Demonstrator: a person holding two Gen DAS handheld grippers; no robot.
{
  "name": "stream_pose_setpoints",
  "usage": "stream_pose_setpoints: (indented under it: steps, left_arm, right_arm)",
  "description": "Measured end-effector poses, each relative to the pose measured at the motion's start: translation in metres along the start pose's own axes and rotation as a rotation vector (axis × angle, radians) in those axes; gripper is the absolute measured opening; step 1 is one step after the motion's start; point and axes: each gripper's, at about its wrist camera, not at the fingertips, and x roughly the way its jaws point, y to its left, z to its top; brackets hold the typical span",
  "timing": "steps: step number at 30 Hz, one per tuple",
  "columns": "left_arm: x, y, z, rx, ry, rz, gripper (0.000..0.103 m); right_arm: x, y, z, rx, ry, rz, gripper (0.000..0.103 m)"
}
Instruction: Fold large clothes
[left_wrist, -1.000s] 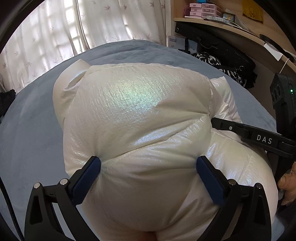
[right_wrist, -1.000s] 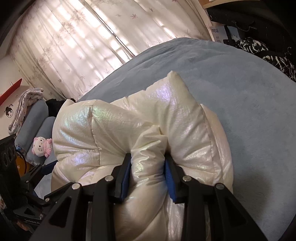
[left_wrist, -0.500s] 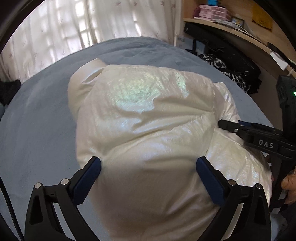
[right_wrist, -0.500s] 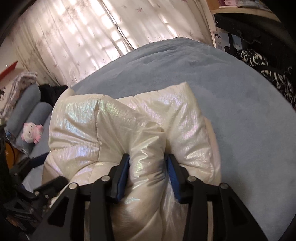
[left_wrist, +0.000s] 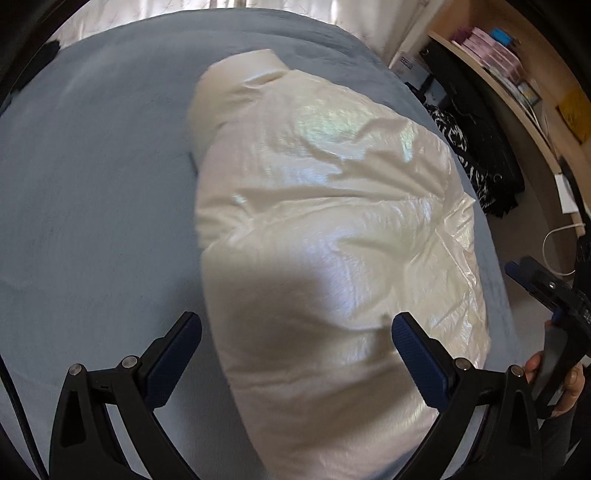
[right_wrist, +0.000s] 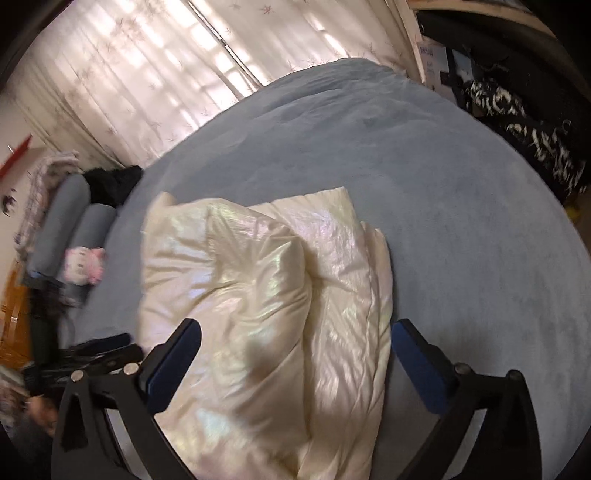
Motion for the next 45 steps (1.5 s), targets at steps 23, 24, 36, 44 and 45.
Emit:
stream_pose_setpoints:
  steps: [23,24,36,44,45]
  left_arm:
    - [0.037,0.02,-0.021,-0.017,0.004,-0.101,0.102]
    - [0.038,0.023,-0.022,-0.011,0.005,-0.105,0.102]
    - [0.058,0.007,-0.004,0.03,0.011,-0.055,0.102]
    - [0.063,0.005,-0.002,0.035,0.013,-0.047,0.102]
    - [0.059,0.006,-0.006,0.034,0.013,-0.052,0.102]
  right_arm:
    - [0.059,0.007,-0.01,-0.121,0.176,-0.056,0.103]
    - [0.061,0.001,-0.011,-0.105,0.186,-0.043,0.103]
    - [0.084,-0.035,-0.017,0.031,0.304,0.014,0.103]
    - [0.095,-0.068,-0.033,0.223,0.35,0.137,0.103]
    - [0.097,-0.072,-0.035,0.24,0.352,0.16,0.103]
